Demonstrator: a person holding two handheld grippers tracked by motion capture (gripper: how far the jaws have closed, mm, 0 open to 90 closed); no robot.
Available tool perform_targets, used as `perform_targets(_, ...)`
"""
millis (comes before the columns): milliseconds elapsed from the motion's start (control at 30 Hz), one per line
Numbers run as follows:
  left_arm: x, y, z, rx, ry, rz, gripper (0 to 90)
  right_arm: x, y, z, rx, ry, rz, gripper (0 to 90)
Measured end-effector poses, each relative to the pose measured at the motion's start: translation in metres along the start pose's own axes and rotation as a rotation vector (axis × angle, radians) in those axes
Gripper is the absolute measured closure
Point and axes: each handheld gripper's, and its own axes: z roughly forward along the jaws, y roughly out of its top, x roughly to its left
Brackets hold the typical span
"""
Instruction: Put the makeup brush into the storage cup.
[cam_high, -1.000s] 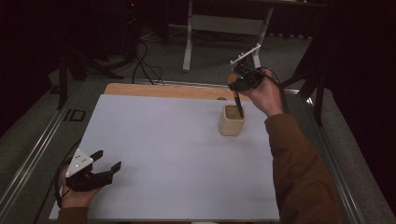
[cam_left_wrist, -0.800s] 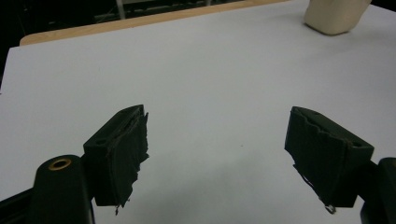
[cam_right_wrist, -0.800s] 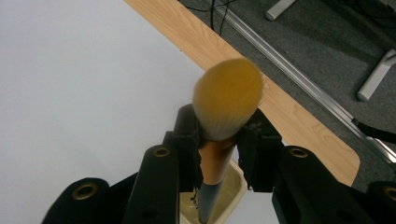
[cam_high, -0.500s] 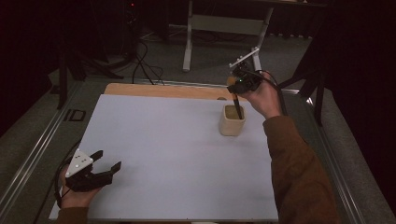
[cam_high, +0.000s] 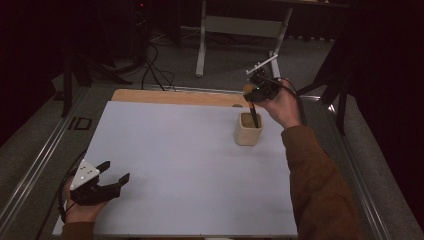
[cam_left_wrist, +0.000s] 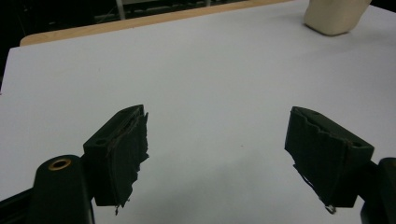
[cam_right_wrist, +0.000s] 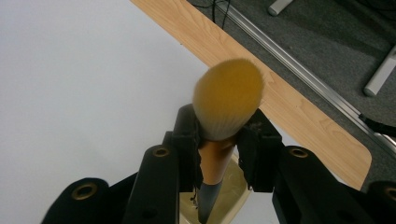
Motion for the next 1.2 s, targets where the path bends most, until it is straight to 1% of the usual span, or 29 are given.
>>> perform_targets(133,0.000,0.000,0.000,0.000,0.000,0.001,21.3,-0.001,-0.002,0.002,0.008,-0.001,-0.004,69.5)
perform_targets(467,0.000,0.000,0.000,0.000,-0.001,-0.001,21.3,-0.003,-0.004,0.001,0.014,0.000,-0.007,69.3)
perform_targets(533,0.000,0.000,0.000,0.000,-0.001,0.001,21.2,-0.003,-0.004,0.002,0.023,0.006,-0.007,68.7)
perform_targets(567,0.000,0.000,0.000,-0.001,-0.001,-0.001,21.2,-0.002,-0.005,0.003,0.029,0.012,-0.009,65.9)
perform_targets(600,0.000,0.000,0.000,0.000,-0.001,0.000,21.2,-0.003,-0.005,0.005,0.035,0.031,-0.024,55.6)
perform_targets(667,0.000,0.000,0.001,0.001,-0.002,0.001,21.2,0.000,-0.006,0.007,0.051,0.009,-0.033,42.8)
perform_targets(700,0.000,0.000,0.001,0.001,-0.001,0.001,21.2,0.001,-0.006,0.008,0.059,0.007,-0.029,39.3)
perform_targets(767,0.000,0.000,0.001,0.002,-0.001,0.002,21.2,0.002,-0.006,0.009,0.066,-0.002,-0.048,33.8)
perform_targets(867,0.000,0.000,0.001,0.001,-0.001,-0.001,21.0,0.003,-0.008,0.011,0.077,0.002,-0.063,30.1)
perform_targets(900,0.000,0.000,0.001,0.001,-0.001,0.001,20.9,0.003,-0.008,0.011,0.081,0.002,-0.065,30.4)
perform_targets(1133,0.000,0.000,0.001,-0.001,-0.001,-0.001,21.0,0.001,-0.012,0.011,0.089,0.001,-0.056,27.7)
perform_targets(1200,0.000,0.000,0.000,-0.001,-0.001,0.000,20.8,0.000,-0.013,0.010,0.082,0.000,-0.056,27.6)
